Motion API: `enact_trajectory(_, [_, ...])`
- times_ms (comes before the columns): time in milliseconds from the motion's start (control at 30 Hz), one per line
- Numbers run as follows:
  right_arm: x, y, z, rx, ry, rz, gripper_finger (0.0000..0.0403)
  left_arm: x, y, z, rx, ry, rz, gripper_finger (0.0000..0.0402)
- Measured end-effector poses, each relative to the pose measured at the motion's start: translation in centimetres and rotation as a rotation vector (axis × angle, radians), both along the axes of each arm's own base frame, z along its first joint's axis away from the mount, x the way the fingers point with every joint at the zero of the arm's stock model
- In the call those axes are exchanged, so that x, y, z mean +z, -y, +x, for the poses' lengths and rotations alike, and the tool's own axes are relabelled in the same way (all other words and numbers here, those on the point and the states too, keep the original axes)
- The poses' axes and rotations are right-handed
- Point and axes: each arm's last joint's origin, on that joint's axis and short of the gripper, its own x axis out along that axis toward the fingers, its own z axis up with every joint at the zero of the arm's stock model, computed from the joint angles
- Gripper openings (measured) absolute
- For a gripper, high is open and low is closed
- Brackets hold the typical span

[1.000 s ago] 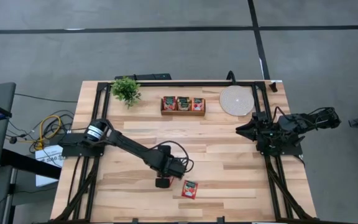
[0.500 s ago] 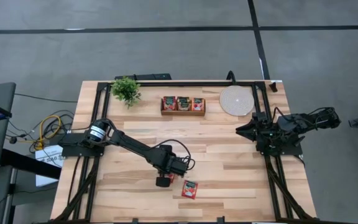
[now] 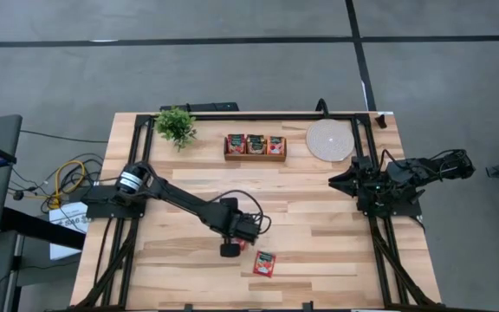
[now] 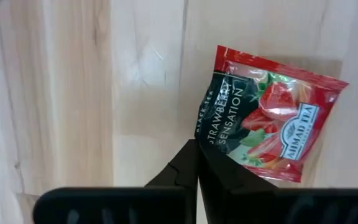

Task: Pick & Place Tea
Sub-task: Put the left red tea bag into the left section of the wooden organizer

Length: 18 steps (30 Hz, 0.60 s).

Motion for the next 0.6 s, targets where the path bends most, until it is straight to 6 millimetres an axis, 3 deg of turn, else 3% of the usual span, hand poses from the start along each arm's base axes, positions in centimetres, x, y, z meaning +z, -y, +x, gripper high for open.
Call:
enact_trajectory(333, [0.0,0.0,0.0,0.0,0.0,0.0,0.0075,1.1,-0.2,-0.3,0.057,0.037,0.037,0.0])
enact_trajectory(600, [0.0,0.0,0.0,0.0,0.001,0.0,0.0075,5.8,-1.9,-0.9,0.103,0.101,0.201,0.0])
